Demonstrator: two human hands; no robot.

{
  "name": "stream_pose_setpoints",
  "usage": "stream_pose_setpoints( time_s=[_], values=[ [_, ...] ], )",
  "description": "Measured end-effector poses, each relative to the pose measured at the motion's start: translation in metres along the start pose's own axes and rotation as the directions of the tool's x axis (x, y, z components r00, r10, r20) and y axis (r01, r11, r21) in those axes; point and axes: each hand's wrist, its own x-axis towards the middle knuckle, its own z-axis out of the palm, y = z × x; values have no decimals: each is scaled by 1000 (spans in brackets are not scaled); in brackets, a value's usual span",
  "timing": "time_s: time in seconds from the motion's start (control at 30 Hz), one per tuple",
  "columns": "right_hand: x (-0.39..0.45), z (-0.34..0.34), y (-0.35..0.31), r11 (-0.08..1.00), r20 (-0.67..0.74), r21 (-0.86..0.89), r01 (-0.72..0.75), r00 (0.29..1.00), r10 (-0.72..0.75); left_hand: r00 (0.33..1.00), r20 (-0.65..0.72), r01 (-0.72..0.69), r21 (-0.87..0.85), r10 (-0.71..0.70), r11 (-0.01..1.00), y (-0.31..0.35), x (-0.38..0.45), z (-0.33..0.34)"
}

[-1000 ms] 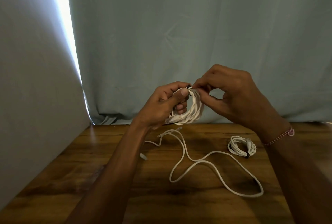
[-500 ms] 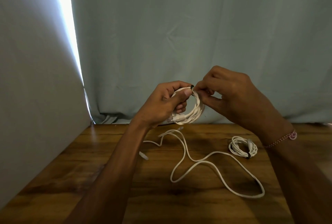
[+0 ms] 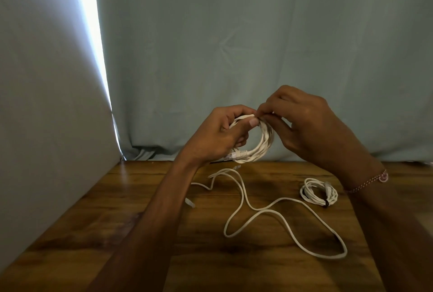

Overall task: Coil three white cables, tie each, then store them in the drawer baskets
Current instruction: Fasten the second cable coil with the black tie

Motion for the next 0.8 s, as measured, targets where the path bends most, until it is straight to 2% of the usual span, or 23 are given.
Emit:
stream_pose_setpoints(
  time_s=[0.13, 0.27, 0.4, 0.6, 0.8],
  values=[
    [0, -3, 1, 999, -17, 35, -21, 1000, 22, 1000, -11, 8, 19, -8, 1000, 0, 1, 1],
    [1, -5, 0, 966, -20, 179, -186, 981, 193, 1000, -24, -4, 36, 5, 999, 1, 0, 0],
    [2, -10, 0, 937, 42, 210, -279, 960, 277, 1000, -16, -21, 78, 22, 997, 3, 0, 0],
    [2, -15, -1, 766, 217, 366, -528, 849, 482, 997, -45, -51, 146, 59, 988, 8, 2, 1],
    [4, -16, -4, 667, 246, 412, -620, 781, 574, 989, -63, -113, 274, 135, 955, 15, 3, 4]
  ],
)
